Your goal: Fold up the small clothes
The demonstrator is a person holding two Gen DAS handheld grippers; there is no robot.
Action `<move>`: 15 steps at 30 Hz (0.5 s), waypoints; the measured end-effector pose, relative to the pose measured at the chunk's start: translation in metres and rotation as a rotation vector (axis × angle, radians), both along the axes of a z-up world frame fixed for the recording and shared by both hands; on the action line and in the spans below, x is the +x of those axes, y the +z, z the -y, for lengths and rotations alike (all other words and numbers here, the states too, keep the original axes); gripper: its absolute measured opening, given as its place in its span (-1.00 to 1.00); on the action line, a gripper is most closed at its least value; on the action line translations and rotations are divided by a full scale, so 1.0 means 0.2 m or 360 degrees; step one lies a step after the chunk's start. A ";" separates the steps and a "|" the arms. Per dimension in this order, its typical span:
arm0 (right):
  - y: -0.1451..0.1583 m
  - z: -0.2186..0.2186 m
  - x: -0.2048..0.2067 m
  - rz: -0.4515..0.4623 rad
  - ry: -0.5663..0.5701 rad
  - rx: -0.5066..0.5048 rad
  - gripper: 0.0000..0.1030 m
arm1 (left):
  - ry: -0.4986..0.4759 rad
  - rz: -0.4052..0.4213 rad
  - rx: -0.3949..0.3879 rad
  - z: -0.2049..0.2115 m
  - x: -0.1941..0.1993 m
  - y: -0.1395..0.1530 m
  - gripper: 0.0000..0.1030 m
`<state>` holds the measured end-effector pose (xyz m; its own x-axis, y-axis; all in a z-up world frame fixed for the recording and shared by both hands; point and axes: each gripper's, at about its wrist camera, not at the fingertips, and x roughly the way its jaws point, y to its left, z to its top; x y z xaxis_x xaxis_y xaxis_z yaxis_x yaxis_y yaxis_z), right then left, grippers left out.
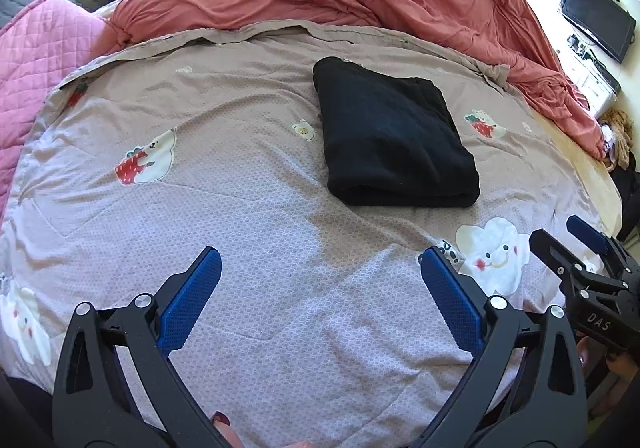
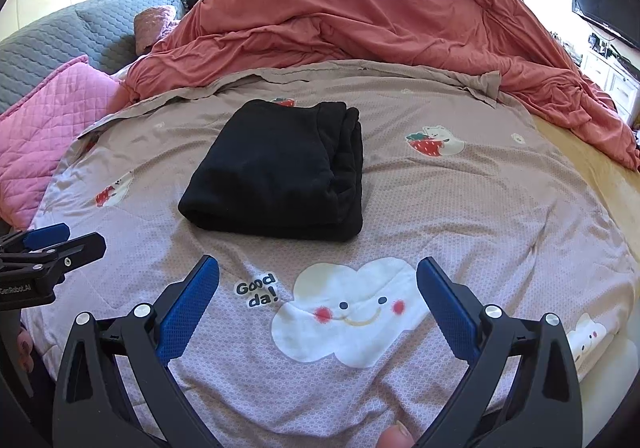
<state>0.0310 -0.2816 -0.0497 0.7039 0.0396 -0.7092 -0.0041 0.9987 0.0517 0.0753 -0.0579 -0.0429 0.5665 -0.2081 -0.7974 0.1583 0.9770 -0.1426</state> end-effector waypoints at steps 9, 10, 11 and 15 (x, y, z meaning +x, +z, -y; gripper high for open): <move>-0.02 0.04 0.02 -0.0024 -0.0025 0.0025 0.91 | -0.0007 0.0004 0.0030 0.02 -0.01 0.00 0.82; -0.02 0.04 0.02 -0.0029 -0.0023 0.0026 0.91 | -0.0008 0.0006 0.0041 0.02 -0.01 0.00 0.82; -0.02 0.04 0.02 -0.0034 -0.0023 0.0024 0.92 | -0.0007 0.0008 0.0050 0.03 -0.01 0.00 0.82; -0.02 0.05 0.02 -0.0029 -0.0023 0.0019 0.92 | -0.0005 -0.0006 0.0036 0.03 -0.01 0.01 0.82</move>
